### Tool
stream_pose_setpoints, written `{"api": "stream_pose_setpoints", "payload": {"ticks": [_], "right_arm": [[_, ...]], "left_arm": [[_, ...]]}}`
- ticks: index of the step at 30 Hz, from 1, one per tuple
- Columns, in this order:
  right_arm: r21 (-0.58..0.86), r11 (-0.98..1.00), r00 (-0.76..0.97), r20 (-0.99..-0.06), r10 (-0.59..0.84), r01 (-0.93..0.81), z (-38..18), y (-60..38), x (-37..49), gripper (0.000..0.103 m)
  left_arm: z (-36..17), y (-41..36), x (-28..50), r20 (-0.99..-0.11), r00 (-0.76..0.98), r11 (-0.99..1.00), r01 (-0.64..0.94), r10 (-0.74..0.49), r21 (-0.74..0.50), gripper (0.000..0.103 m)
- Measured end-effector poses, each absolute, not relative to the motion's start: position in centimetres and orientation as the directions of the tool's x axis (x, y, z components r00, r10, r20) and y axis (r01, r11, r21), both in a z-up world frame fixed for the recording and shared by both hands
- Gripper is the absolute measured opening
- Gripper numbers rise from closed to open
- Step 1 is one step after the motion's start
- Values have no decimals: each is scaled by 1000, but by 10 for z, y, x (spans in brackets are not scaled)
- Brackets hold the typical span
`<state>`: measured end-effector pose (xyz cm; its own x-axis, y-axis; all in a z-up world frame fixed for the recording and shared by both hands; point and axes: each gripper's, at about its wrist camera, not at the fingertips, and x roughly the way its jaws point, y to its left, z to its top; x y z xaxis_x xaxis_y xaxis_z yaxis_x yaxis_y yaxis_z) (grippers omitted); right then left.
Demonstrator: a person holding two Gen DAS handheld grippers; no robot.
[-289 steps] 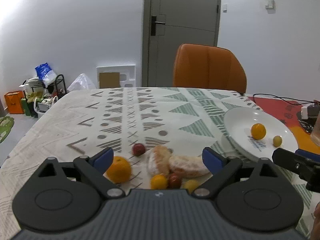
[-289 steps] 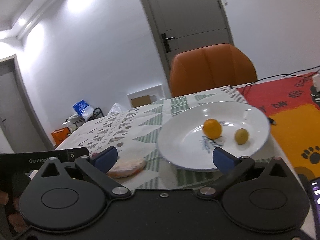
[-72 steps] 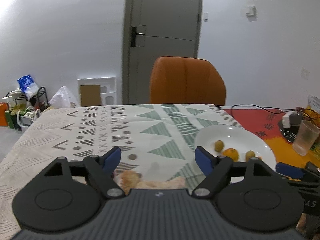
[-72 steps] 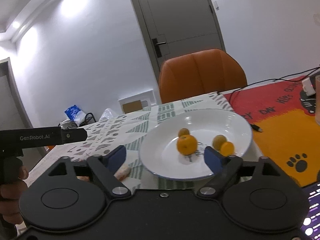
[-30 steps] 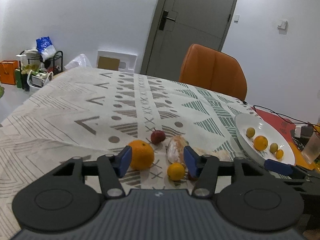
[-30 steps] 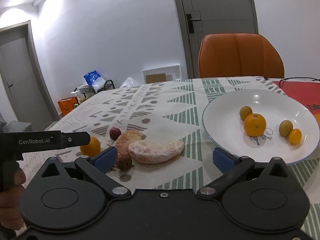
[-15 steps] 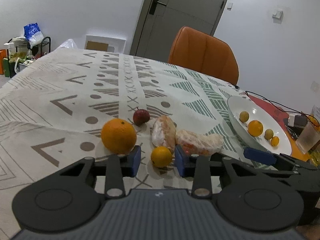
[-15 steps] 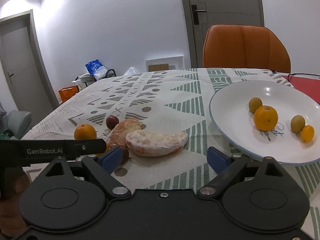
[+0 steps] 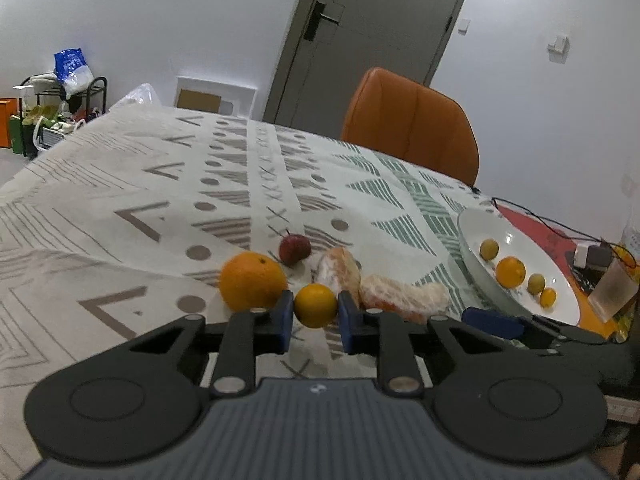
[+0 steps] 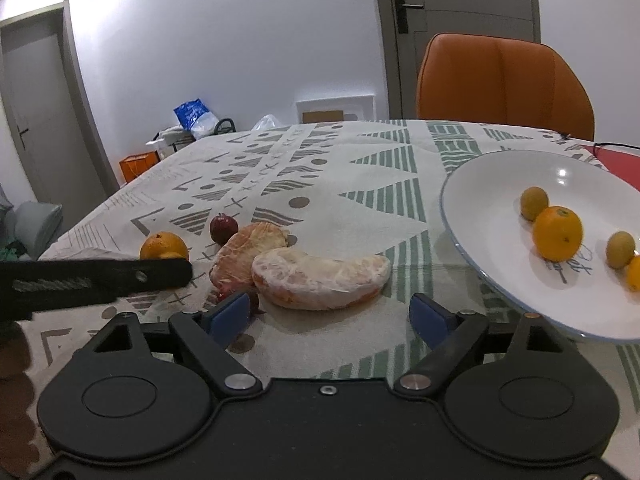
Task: Organize fruits
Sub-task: 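Grasp a small tangerine with the left gripper while the right gripper grasps a peeled pomelo segment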
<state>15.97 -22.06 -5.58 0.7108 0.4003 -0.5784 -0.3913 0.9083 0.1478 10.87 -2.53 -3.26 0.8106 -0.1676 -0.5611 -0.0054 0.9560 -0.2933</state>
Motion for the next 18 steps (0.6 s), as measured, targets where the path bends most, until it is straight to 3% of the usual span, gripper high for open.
{"api": "stream_pose_setpoints", "payload": {"ticks": [13, 18], "right_arm": [[79, 913, 710, -603, 363, -400, -55, -203, 171, 88], [50, 913, 706, -618, 347, -405, -56, -194, 174, 94]], "left_arm": [[-16, 0, 98, -514, 850, 952, -54, -114, -301, 22], [-17, 13, 96, -516, 853, 949, -96, -77, -300, 22]]}}
